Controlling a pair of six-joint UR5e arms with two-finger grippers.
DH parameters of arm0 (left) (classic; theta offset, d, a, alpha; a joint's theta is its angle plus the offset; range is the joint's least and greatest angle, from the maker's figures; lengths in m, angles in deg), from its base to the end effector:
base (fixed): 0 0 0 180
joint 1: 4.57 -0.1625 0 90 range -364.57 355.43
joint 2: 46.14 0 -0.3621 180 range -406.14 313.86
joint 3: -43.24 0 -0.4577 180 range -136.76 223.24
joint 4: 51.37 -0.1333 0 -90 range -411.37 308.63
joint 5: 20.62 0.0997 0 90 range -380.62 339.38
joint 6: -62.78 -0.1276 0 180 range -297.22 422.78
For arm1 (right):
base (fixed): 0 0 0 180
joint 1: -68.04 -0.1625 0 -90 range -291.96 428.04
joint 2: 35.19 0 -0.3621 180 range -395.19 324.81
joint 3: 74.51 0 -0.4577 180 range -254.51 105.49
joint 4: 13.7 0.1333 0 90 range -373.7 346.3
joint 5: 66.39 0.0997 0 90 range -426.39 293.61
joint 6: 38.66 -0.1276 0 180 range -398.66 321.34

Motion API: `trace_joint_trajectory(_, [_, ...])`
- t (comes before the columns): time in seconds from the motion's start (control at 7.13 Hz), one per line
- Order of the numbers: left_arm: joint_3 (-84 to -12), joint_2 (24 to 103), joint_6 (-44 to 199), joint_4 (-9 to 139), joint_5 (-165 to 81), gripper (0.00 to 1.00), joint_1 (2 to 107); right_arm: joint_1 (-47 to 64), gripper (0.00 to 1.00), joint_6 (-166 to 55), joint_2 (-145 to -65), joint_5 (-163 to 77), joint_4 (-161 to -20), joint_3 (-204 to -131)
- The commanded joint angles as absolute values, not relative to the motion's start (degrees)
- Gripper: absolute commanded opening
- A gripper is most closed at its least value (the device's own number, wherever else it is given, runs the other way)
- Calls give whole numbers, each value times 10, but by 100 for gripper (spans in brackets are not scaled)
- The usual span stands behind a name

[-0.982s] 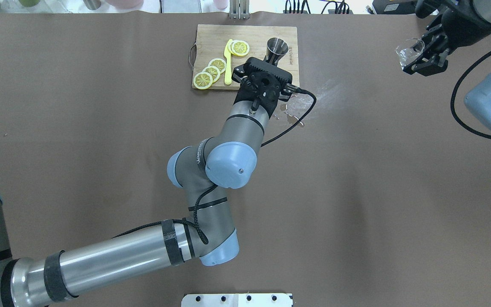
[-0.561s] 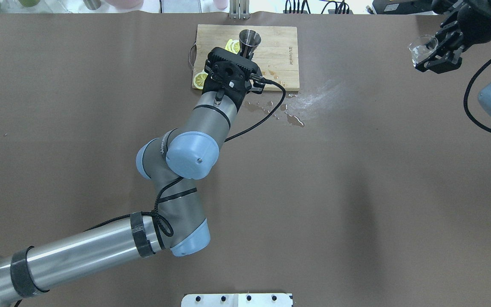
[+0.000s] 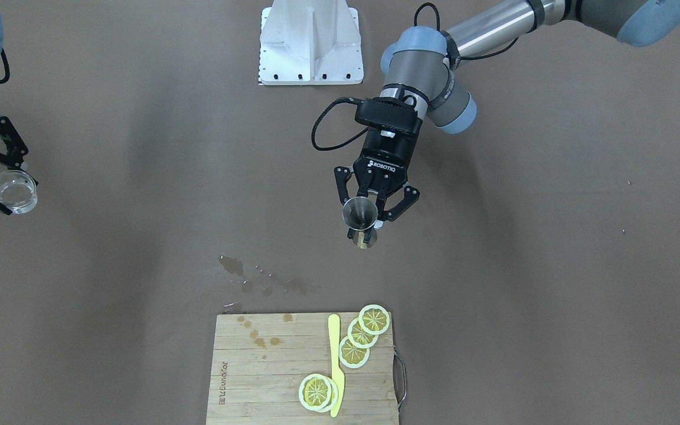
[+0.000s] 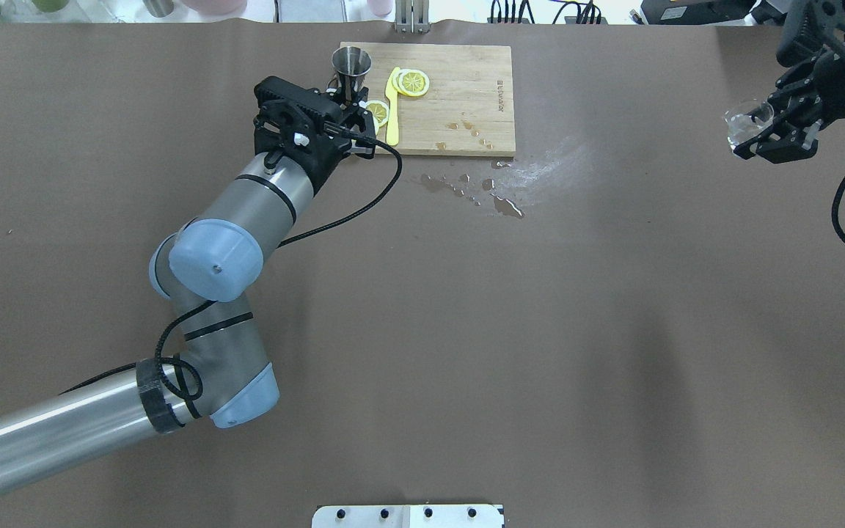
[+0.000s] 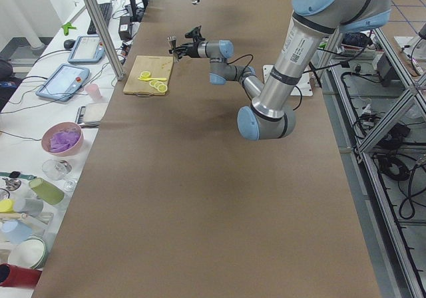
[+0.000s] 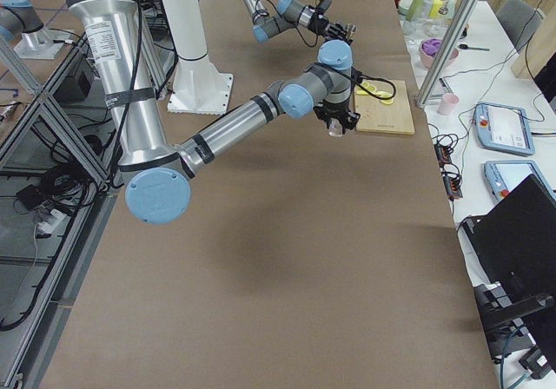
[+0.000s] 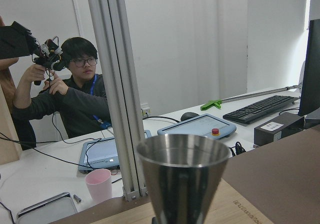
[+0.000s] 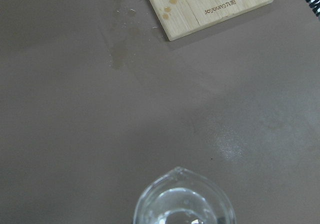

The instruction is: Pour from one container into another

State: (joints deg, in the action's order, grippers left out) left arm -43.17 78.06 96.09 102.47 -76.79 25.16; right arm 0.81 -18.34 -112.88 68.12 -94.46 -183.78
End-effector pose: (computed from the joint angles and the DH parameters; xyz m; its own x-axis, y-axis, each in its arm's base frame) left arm 0.5025 -0.5223 0.1213 0.7101 0.3939 -0.5836 0.5472 0.2128 0.8095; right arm -0.1926 -0.5721 0.2803 0.3486 -0.8974 0.2705 0.4414 0.4118 0.7972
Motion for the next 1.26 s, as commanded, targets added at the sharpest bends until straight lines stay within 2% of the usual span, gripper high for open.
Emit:
trace_joint_trajectory(0.0, [-486, 699, 984, 1057, -773, 0, 258, 8, 0, -205, -1148, 704, -817, -1766])
trace_joint_trajectory(0.28, [-543, 602, 1035, 1077, -768, 0, 257, 8, 0, -256, -1177, 706, -678, -1708])
trace_joint_trajectory(0.42, [-555, 554, 1035, 1112, -766, 0, 257, 8, 0, -275, -1192, 709, -644, -1705])
trace_joint_trajectory(0.56, [-556, 509, 1036, 1158, -765, 0, 254, 9, 0, -279, -1191, 707, -617, -1684])
trace_joint_trajectory(0.7, [-554, 474, 1036, 1189, -725, 0, 247, 9, 0, -287, -1191, 709, -540, -1628])
trace_joint_trajectory(0.84, [-555, 449, 1036, 1198, -656, 0, 224, 9, 0, -329, -1191, 708, -446, -1576])
trace_joint_trajectory(1.12, [-555, 413, 1108, 1207, -549, 0, 151, 12, 0, -369, -1191, 702, -339, -1517])
